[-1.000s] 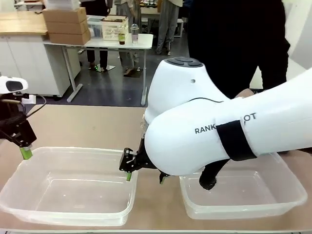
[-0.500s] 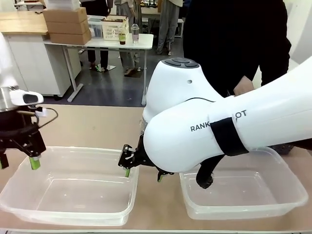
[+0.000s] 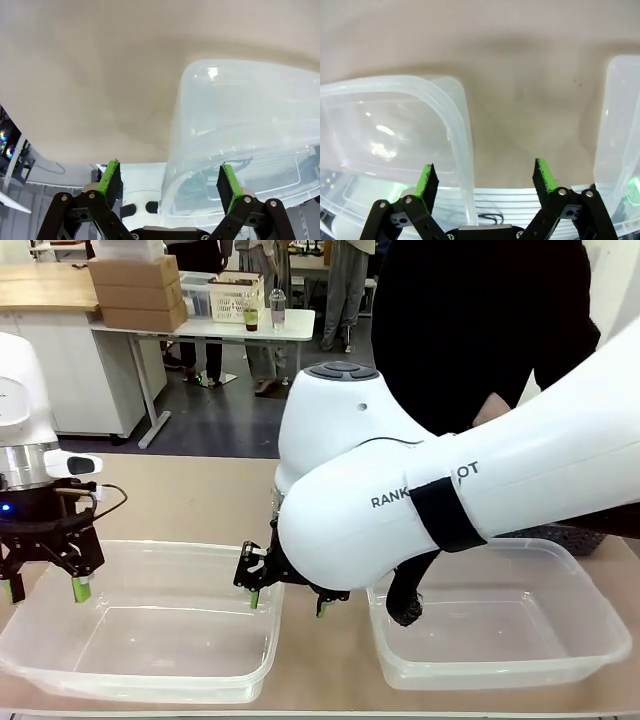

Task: Sort the waste into each basket.
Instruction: Pick up the Organizing box on the left side of the table and lift it.

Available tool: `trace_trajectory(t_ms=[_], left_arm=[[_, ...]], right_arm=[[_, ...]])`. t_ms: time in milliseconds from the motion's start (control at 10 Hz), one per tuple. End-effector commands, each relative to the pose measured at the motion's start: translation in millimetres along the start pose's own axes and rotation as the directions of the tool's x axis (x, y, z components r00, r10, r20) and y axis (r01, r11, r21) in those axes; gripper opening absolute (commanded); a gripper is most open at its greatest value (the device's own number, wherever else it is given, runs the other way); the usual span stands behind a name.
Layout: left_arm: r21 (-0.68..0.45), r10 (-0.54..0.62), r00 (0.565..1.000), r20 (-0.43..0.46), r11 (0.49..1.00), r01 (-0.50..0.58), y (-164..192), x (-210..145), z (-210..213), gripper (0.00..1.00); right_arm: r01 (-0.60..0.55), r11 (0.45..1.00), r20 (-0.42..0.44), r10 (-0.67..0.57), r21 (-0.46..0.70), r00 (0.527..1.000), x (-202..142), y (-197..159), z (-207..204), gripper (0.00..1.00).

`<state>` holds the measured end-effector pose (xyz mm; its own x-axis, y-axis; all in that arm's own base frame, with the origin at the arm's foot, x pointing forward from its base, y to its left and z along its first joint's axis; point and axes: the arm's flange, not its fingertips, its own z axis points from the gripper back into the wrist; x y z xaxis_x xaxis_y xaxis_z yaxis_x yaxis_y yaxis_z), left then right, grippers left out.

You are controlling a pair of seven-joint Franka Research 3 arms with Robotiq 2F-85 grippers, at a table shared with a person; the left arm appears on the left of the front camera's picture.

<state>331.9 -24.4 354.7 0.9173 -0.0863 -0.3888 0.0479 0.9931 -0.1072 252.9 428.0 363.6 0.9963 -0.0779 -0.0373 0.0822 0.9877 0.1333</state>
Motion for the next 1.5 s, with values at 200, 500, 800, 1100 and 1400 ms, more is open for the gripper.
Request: trace_trajectory(t_ms=[200,500,800,1100,1400], left_arm=[[0.003,-0.030,0.996,0.088,1.000,0.030,13,-39,-27,0.00],[-0.010,-0.060,0.996,0.070,0.998,0.061,18,-40,-29,0.00],[-0.015,-0.036,0.998,0.056,0.999,0.037,20,-40,-29,0.00],[-0.062,-0.015,0.995,0.094,0.998,0.021,17,-45,-15,0.00],[-0.135,0.051,0.994,0.092,0.990,-0.038,6,-64,40,0.00]], right_arm=[[0.026,0.999,0.039,-0.024,-0.040,0.999,1,14,-1,0.00],[0.012,0.999,0.040,-0.010,-0.035,0.999,4,15,-5,0.06],[0.030,0.999,0.028,-0.029,-0.038,0.999,8,8,-7,0.00],[0.044,0.994,0.008,-0.043,-0.096,0.999,8,2,2,0.00],[0.016,0.984,-0.040,-0.024,-0.177,0.999,15,12,67,0.00]])
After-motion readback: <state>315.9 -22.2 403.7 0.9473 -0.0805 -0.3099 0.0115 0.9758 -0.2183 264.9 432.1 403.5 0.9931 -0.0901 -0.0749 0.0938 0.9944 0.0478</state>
